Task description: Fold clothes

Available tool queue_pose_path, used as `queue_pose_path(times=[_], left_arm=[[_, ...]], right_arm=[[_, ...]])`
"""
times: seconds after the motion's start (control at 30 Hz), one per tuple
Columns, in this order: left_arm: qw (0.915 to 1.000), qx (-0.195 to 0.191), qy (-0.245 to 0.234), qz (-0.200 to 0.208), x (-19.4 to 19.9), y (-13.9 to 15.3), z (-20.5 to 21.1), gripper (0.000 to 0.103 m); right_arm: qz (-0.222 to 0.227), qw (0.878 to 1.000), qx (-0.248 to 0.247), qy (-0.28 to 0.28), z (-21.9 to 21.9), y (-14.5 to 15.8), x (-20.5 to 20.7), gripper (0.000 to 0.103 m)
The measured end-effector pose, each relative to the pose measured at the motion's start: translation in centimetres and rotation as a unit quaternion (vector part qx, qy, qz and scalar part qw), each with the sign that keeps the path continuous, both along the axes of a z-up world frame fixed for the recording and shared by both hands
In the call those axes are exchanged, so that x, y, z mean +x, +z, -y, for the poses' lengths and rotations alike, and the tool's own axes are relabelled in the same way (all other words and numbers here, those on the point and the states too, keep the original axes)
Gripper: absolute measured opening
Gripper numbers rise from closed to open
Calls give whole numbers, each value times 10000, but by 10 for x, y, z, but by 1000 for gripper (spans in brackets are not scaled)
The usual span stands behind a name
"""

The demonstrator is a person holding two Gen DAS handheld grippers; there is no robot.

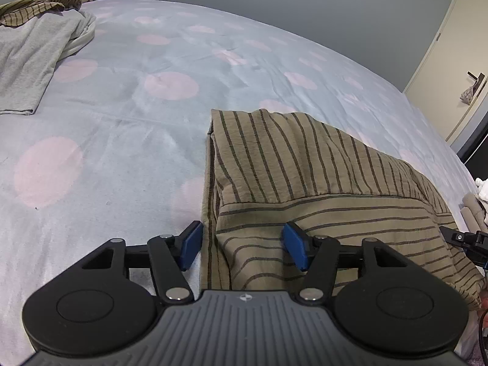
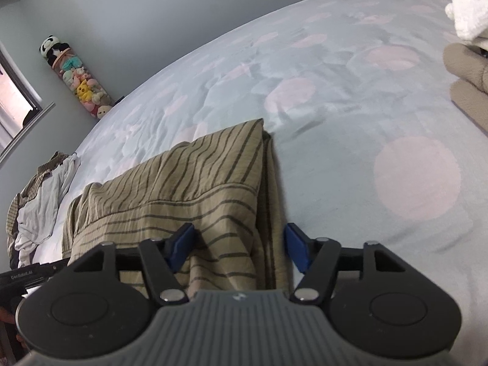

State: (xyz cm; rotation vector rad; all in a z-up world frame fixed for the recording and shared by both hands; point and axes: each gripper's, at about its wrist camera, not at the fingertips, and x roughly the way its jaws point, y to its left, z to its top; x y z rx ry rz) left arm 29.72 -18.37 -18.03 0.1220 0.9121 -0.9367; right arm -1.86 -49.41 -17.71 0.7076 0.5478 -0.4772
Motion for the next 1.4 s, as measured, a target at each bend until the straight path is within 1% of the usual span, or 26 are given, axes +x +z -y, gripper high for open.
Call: queue_pose_path(times=[0.03,0.1,0.13,0.2,0.23,0.27,0.3,0.33,0.37,0.47,0.57,0.63,0.7,0.87,0.9,0.93,0.97,1.03,1.07,1.13,1.23,1.4], left_arm=[[10000,5,-6,9,0,0,0,50],[10000,-5,-40,0,-2,0,1,45],[10000,-20,-44,-24,-3,0,1,42],[10000,-42,-46,-73,-2,0,1,40],[9999,-52,-46,-97,-2,0,2,35],[9999,-63,-47,-121,-2,0,2,29],[9999,-75,-48,-145,-1,0,2,26],[9998,-104,-55,-170,-1,1,1,20],[9998,-119,-69,-176,-2,1,2,16],[9998,-91,-157,-84,-5,4,4,11],[9998,-49,-210,33,-8,6,6,9],[9998,-52,-191,-2,-7,6,5,9],[9998,-85,-150,-77,-5,5,4,10],[9998,-86,-120,-108,-4,6,3,15],[9999,-82,-114,-94,-4,7,3,16],[9999,-59,-116,-51,-5,8,3,20],[10000,-25,-77,-29,-5,9,3,25],[10000,43,3,13,-4,10,2,30],[10000,49,51,-46,-2,9,1,31],[9997,9,126,-224,1,6,-1,32],[9994,-41,115,-324,2,4,-1,38],[9993,-75,-25,-359,-1,1,1,37]], right_arm=[[9,10000,8,20,0,0,0,62],[41,10000,72,54,0,-2,1,50],[60,9999,112,67,0,-3,1,48],[81,9998,164,64,0,-4,0,38],[100,9997,193,65,0,-4,0,35],[119,9997,223,67,0,-4,0,30],[138,9996,252,68,0,-4,-1,25],[156,9995,278,72,0,-4,-1,23],[164,9994,286,76,-1,-4,-1,20],[124,9996,229,69,-4,0,0,15],[98,9997,219,24,-7,7,2,13],[81,9998,203,7,-9,12,2,12],[-28,9999,135,28,-11,14,4,12],[-174,9998,128,-28,-12,12,6,15],[-188,9997,137,-46,-11,11,6,20],[-203,9997,140,-75,-11,11,5,24],[-223,9996,135,-121,-10,11,5,27],[-265,9993,119,-219,-10,11,3,37],[-280,9992,111,-262,-9,11,1,42],[-296,9991,104,-275,-10,10,1,42],[-343,9991,72,-250,-12,9,2,42],[-384,9992,-7,-121,-15,8,6,42]])
